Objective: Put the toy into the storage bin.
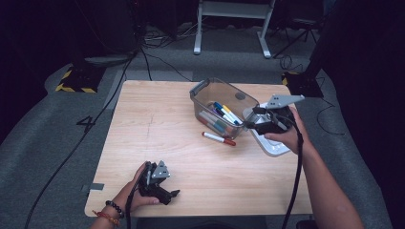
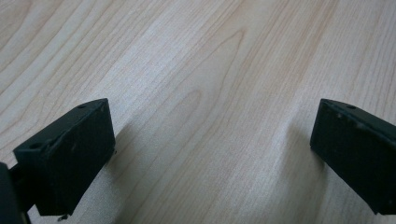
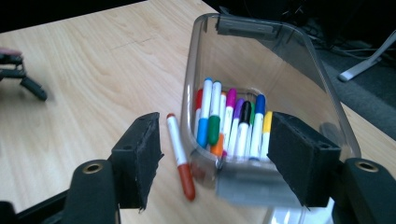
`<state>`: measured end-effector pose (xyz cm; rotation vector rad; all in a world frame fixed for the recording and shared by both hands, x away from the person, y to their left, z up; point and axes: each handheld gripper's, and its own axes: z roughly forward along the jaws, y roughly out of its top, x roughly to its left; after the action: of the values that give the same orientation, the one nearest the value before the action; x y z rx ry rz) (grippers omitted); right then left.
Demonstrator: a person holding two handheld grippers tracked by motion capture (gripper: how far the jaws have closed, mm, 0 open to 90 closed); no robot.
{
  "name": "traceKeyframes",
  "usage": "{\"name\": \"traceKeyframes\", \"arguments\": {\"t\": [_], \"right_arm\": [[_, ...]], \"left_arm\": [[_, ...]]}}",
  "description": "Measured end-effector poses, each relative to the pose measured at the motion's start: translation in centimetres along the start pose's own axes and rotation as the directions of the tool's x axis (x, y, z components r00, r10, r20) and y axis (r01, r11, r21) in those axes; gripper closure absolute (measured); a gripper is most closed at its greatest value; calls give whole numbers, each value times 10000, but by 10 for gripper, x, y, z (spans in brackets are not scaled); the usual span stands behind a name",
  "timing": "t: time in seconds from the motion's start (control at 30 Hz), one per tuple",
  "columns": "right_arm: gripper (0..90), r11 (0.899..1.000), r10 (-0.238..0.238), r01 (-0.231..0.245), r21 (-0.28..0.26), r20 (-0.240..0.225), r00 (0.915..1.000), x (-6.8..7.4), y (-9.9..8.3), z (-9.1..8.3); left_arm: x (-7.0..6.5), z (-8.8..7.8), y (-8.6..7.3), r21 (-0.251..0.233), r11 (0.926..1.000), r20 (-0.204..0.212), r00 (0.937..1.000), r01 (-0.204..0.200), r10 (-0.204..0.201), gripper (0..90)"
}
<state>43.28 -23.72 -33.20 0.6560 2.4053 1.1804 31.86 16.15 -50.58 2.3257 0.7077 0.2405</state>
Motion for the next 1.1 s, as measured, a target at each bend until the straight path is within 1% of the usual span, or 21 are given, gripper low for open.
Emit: {"name": "traceKeyframes", "arguments": {"t": [0.07, 0.13, 0.17, 0.23, 0.33, 0.4, 0.43, 0.57, 0.63, 0.7, 0.73, 0.83, 0.87, 0.9, 1.0, 1.1], "right_arm": [[354, 9998, -38, 34, -199, -224, 9997, 8, -10, -11], [354, 9993, -144, 135, -341, -249, 9996, 16, -21, -19], [354, 9992, -108, 92, -387, -402, 9991, 19, -26, -22], [352, 9993, -130, 112, -346, -543, 9984, 25, -37, -23], [349, 9997, -130, 113, -225, -765, 9970, 33, -54, -16], [348, 9999, -86, 74, -122, -949, 9955, 35, -66, -6], [342, 10000, 31, -30, 12, -1046, 9945, 36, -71, 1], [313, 9980, 216, -140, 620, -1232, 9921, 37, -87, 30], [302, 9950, 273, -126, 996, -1473, 9887, 37, -94, 47], [303, 9929, 190, -24, 1189, -1380, 9903, 36, -100, 62], [303, 9924, 299, -121, 1222, -1452, 9890, 34, -103, 70], [303, 9906, 251, -78, 1369, -1247, 9919, 30, -108, 85], [303, 9896, 498, -323, 1405, -1232, 9911, 26, -110, 91], [303, 9890, 618, -433, 1416, -1286, 9898, 24, -112, 96], [309, 9835, 709, -492, 1744, -1206, 9902, 20, -114, 110], [312, 9820, 759, -556, 1804, -1080, 9912, 18, -113, 116]], "left_arm": [[0, 0, 0, -1, 10000, 1, 10000, -1, 1, 1], [0, 0, 0, -5, 10000, 10, 10000, -5, 5, 1], [0, 0, 0, -3, 10000, 10, 10000, -4, 4, 1], [0, 0, 0, 3, 10000, 4, 10000, -4, 4, 1], [0, 0, 0, 2, 10000, 10, 10000, 3, -3, 1], [0, 0, 0, -1, 10000, 7, 10000, 4, -4, 1], [0, 0, 0, 2, 10000, 2, 10000, -2, 2, 1], [0, 0, 0, -5, 10000, 10, 10000, -4, 4, 1], [0, 0, 0, -6, 10000, 12, 10000, 5, -5, 1], [0, 0, 0, 1, 10000, 8, 10000, -3, 3, 1], [0, 0, 0, -6, 10000, 14, 10000, -5, 5, 1], [0, 0, 0, -7, 10000, 13, 10000, -5, 5, 1], [0, 0, 0, -2, 10000, 8, 10000, 0, 0, 1], [0, 0, 0, -6, 10000, 13, 10000, -4, 4, 1], [0, 0, 0, -5, 10000, 13, 10000, -4, 4, 1], [0, 0, 0, 1, 10000, 7, 10000, 0, 0, 1]]}}
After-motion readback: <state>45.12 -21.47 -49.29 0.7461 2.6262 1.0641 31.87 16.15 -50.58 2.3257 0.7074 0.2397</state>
